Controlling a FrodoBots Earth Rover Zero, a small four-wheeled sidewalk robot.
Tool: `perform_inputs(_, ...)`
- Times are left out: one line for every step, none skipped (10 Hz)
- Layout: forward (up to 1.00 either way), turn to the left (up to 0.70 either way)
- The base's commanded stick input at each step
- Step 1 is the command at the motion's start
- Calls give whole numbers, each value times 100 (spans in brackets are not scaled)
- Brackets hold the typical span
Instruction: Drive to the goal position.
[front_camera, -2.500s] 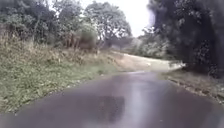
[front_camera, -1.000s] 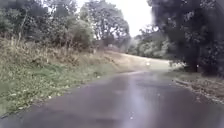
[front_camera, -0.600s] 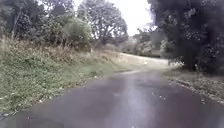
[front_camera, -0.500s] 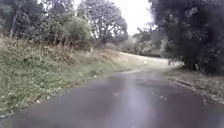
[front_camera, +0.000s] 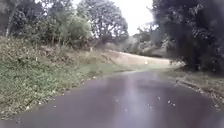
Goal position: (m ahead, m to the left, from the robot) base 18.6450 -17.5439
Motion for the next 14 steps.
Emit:
perform_inputs(45,-27)
perform_inputs(45,-27)
perform_inputs(45,-25)
perform_inputs(45,-7)
perform_inputs(45,2)
perform_inputs(45,2)
perform_inputs(45,2)
perform_inputs(45,2)
perform_inputs(45,2)
perform_inputs(45,2)
perform_inputs(45,2)
perform_inputs(45,2)
perform_inputs(45,2)
perform_inputs(45,2)
